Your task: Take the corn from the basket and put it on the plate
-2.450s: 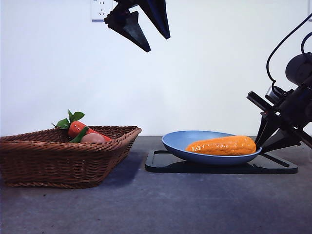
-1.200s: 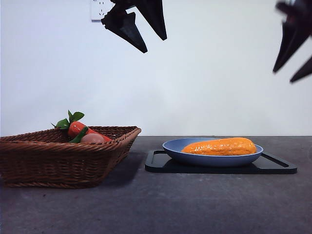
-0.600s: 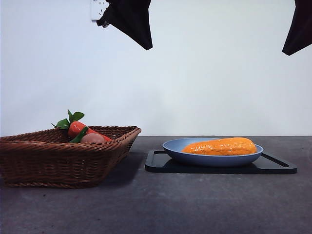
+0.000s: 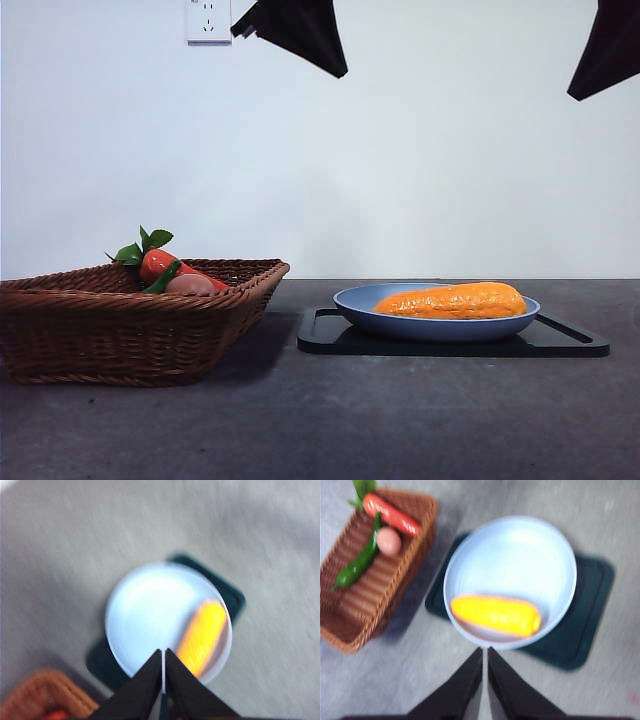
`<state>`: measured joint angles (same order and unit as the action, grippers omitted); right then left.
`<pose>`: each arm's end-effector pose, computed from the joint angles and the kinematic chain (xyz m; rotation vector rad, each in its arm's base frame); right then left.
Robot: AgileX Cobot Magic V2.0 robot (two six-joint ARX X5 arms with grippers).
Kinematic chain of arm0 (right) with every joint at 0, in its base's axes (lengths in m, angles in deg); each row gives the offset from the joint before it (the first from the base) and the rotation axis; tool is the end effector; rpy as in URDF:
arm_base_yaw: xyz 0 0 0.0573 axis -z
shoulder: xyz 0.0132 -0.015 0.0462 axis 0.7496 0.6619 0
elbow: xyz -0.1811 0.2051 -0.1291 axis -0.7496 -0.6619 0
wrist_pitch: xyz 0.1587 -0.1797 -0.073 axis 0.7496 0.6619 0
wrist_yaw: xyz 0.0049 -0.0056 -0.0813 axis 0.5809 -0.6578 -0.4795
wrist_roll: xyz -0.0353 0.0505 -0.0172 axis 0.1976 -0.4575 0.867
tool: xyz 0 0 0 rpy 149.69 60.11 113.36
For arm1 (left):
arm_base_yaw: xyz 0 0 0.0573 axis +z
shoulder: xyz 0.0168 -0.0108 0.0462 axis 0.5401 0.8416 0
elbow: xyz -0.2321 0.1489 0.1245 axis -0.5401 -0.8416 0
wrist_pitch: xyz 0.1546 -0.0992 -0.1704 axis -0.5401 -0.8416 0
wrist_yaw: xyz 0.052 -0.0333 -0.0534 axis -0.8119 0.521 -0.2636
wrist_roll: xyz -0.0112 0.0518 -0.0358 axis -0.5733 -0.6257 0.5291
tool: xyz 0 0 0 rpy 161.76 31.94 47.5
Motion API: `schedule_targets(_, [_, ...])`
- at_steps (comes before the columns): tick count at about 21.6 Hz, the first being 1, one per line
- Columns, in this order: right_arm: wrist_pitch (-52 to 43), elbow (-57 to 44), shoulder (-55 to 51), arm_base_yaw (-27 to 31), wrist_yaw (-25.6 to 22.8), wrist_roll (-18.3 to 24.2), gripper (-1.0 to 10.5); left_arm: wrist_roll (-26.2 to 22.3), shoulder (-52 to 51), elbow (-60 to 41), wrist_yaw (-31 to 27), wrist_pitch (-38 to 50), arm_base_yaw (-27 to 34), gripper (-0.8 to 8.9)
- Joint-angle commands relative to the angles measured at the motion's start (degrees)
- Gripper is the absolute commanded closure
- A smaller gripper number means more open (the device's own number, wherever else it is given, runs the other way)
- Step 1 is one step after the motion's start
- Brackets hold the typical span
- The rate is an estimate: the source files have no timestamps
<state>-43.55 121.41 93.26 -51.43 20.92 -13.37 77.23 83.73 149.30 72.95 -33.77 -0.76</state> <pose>0.2240 0.0336 0.3547 0.1752 0.8017 0.5458 0.3485 -0.2453 0.4124 0.3123 0.6707 -0.9074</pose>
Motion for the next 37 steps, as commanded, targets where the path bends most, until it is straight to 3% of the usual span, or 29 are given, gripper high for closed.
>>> schedule_targets(1, [-3.69,0.72,0.55,0.07,0.09,0.46,9.4,-1.55,-0.98,1.77,-0.42,1.51,0.9,8.06])
schedule_targets(5, [-10.1,0.72,0.55,0.07,0.11,0.46,9.4,-1.7,-6.34,1.73,-0.37,2.08,5.55,8.06])
schedule_targets(10, [-17.53,0.72,0.55,0.17,0.09,0.46,9.4,-0.87,-16.09,1.05,-0.31,2.1,16.0,8.06])
schedule_targets(14, [-22.45,0.72,0.55,0.39,0.09,0.46,9.4,0.2,-25.64,-6.64,0.33,4.0,25.22,8.06])
schedule_targets(25, [-30.95,0.72,0.55,0.42,0.09,0.46,9.4,2.91,-56.19,-50.75,0.28,27.85,40.09,8.06])
schedule_targets(31, [-33.99,0.72,0.55,0.39,0.11,0.46,9.4,4.85,-72.13,-74.34,0.26,40.22,42.16,8.06])
schedule_targets(37, [-35.74,0.72,0.55,0.42,0.07,0.46,9.4,6.4,-84.35,-91.25,0.24,44.11,42.18,8.06])
